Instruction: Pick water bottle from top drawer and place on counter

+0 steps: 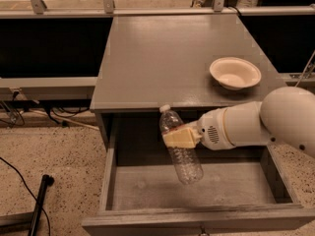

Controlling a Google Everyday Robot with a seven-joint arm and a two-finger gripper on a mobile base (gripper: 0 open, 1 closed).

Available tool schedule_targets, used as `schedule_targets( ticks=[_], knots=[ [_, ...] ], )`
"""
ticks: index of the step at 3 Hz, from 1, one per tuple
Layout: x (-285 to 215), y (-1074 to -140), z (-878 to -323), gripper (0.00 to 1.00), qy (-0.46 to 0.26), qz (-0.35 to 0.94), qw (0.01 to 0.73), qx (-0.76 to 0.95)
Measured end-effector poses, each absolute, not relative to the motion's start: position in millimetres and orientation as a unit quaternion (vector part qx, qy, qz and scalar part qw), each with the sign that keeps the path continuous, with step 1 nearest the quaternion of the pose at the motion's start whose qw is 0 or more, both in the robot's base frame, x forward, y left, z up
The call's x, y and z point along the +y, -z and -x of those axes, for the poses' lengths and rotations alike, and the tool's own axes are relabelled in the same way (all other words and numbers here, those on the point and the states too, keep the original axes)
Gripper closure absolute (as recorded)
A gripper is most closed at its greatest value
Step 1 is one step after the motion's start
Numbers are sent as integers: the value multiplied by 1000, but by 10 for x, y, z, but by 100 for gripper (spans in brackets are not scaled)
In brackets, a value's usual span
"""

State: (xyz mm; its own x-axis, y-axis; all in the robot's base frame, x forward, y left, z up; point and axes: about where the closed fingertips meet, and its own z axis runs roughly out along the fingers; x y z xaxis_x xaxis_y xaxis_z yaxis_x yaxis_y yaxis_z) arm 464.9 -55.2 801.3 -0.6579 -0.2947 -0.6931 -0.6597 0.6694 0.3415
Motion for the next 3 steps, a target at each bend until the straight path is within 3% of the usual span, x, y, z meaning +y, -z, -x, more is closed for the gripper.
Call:
schedule_targets(
  ticks=[3],
  knots=[
    [-444,-8984,-5000,100,-296,411,404,762]
  ],
)
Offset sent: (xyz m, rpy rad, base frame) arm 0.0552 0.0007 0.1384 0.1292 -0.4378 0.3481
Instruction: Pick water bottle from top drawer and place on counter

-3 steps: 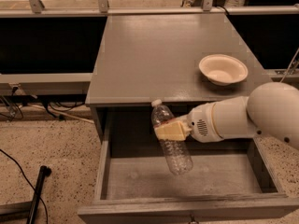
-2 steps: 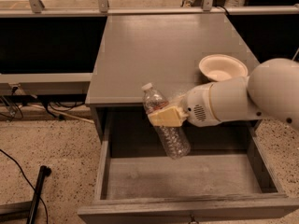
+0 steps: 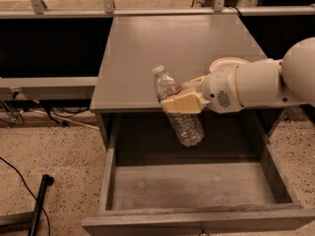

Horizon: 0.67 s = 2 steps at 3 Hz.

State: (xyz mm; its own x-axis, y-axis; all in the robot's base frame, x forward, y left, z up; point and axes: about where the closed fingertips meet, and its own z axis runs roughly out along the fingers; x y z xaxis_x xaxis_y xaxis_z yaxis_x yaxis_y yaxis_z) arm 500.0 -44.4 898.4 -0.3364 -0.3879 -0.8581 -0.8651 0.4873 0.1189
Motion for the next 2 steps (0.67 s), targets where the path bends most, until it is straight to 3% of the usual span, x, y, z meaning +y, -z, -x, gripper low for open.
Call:
schedule_targets(
  ticks=[2],
  knots=[
    [-441,-9031,-5086,100,-294,405,439,747]
  ],
)
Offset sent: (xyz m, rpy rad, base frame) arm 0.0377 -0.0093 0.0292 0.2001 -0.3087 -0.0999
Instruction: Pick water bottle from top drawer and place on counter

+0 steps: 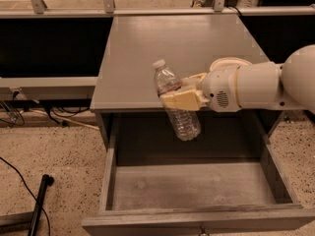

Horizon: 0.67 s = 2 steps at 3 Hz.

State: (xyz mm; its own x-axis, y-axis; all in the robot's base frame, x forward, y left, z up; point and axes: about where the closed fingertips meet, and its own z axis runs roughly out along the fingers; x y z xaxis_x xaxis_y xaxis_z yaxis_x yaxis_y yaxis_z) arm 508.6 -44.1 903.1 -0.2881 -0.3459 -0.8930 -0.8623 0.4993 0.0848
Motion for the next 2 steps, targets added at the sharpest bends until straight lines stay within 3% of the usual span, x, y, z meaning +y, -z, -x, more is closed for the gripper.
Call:
schedule_targets(
  ticks=[2],
  knots=[
    [-558,-9368,-5509,100,-263,380,630,624]
  ],
)
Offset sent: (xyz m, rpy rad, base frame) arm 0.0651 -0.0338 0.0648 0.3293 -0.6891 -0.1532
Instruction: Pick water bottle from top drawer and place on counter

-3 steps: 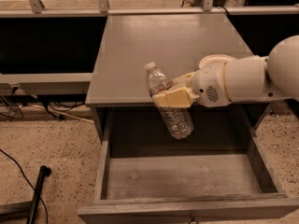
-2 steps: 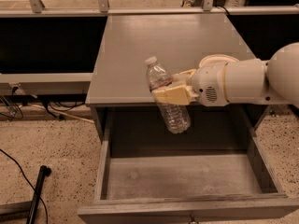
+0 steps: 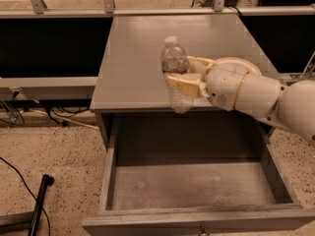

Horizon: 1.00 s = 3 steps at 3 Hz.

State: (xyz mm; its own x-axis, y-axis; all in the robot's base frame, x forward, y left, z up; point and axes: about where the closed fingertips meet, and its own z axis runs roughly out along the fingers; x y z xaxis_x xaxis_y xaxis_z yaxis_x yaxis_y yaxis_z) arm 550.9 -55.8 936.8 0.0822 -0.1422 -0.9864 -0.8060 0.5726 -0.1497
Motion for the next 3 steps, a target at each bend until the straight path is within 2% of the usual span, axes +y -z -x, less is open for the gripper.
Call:
schedule_targets(
  ticks=[1,2,3],
  knots=[
    [-611,-9572,-5673,100,-246,367,678,587],
    [-602,-9613,-5873,100,-260,331,692,587],
    [-471,-9442,-6080,100,-307,285,688,592]
  ],
)
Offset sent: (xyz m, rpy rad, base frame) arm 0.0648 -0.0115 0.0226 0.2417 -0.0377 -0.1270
